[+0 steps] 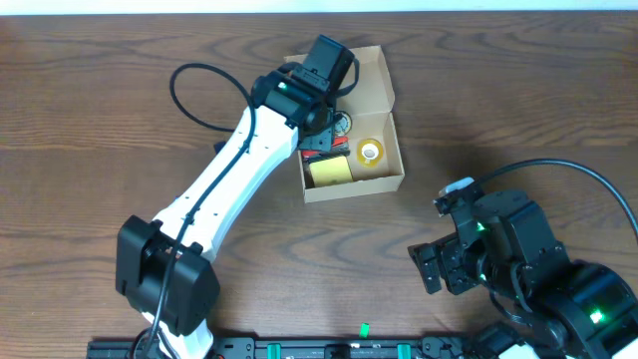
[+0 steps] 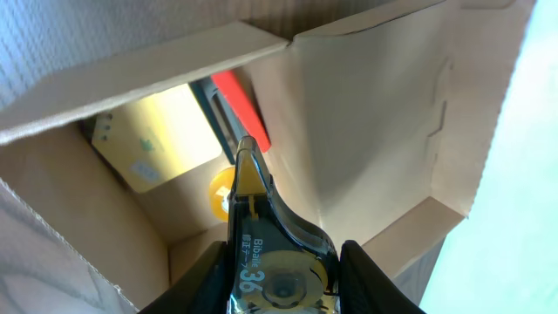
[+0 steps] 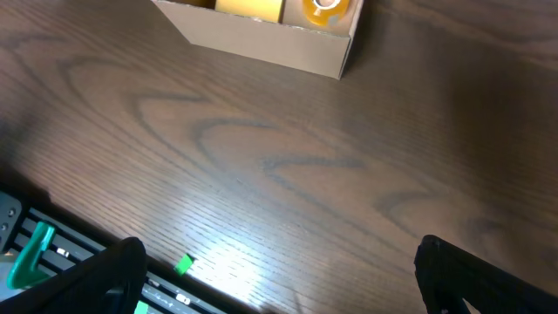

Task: Pack container
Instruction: 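Carry the correction tape dispenser over the box, then lower the dispenser into the box and open the left gripper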

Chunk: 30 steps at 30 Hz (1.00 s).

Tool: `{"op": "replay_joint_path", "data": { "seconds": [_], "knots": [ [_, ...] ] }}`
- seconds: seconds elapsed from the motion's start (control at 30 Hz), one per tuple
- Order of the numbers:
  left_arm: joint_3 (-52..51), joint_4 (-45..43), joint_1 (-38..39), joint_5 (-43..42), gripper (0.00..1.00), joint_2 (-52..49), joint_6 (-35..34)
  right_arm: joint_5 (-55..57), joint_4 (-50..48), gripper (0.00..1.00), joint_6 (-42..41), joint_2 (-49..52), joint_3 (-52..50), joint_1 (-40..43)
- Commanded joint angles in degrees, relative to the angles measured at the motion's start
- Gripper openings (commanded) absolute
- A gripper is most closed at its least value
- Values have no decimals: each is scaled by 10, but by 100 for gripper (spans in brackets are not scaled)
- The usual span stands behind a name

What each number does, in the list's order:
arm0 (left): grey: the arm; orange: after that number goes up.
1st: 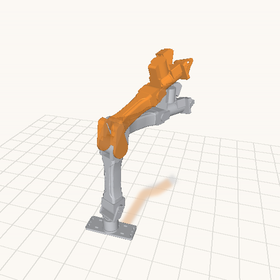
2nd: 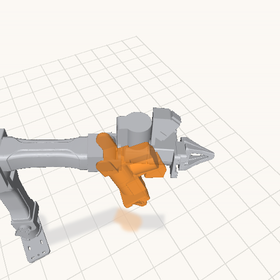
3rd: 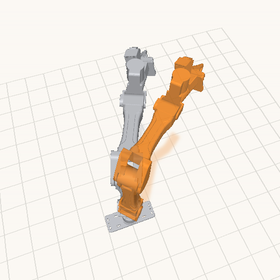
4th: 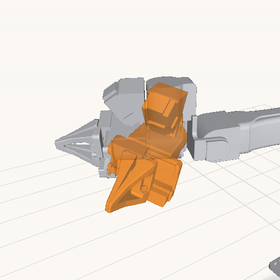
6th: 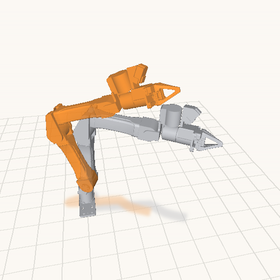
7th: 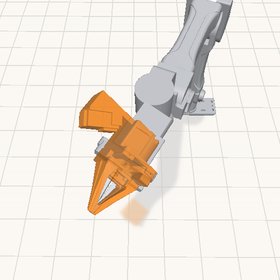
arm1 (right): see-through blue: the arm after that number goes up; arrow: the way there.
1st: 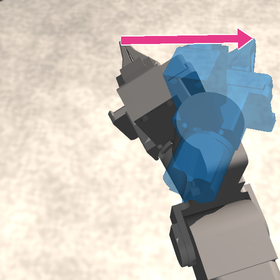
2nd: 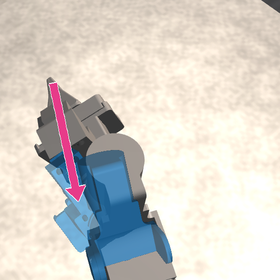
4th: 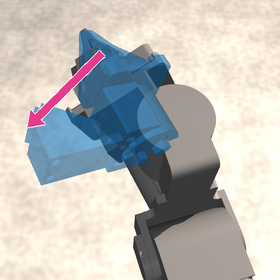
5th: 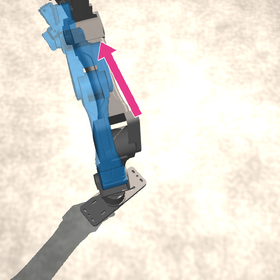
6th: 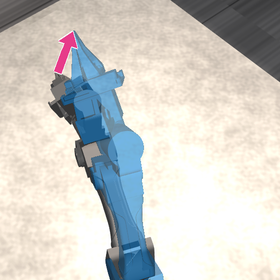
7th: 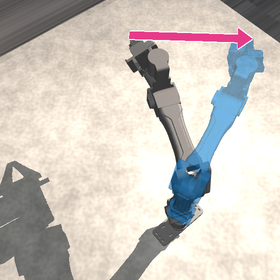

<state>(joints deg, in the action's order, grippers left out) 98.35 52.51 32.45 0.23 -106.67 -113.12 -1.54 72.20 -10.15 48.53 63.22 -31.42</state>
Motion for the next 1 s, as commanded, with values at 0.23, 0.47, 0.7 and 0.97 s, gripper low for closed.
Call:
{"op": "replay_joint_path", "data": {
  "seconds": [0.23,0.47,0.7,0.97],
  "knots": [
    [12,-6,2,-54,6,-64,-62,0,1,99,-1,-2,-1,-4],
    [12,5,-4,-89,6,-82,-62,0,1,99,-1,-2,-1,-4],
    [12,0,-14,-122,6,-117,-63,0,0,99,-1,-2,-1,-4],
    [12,-7,-23,-120,6,-129,-62,0,0,99,-1,-2,-1,-4]
  ]
}}
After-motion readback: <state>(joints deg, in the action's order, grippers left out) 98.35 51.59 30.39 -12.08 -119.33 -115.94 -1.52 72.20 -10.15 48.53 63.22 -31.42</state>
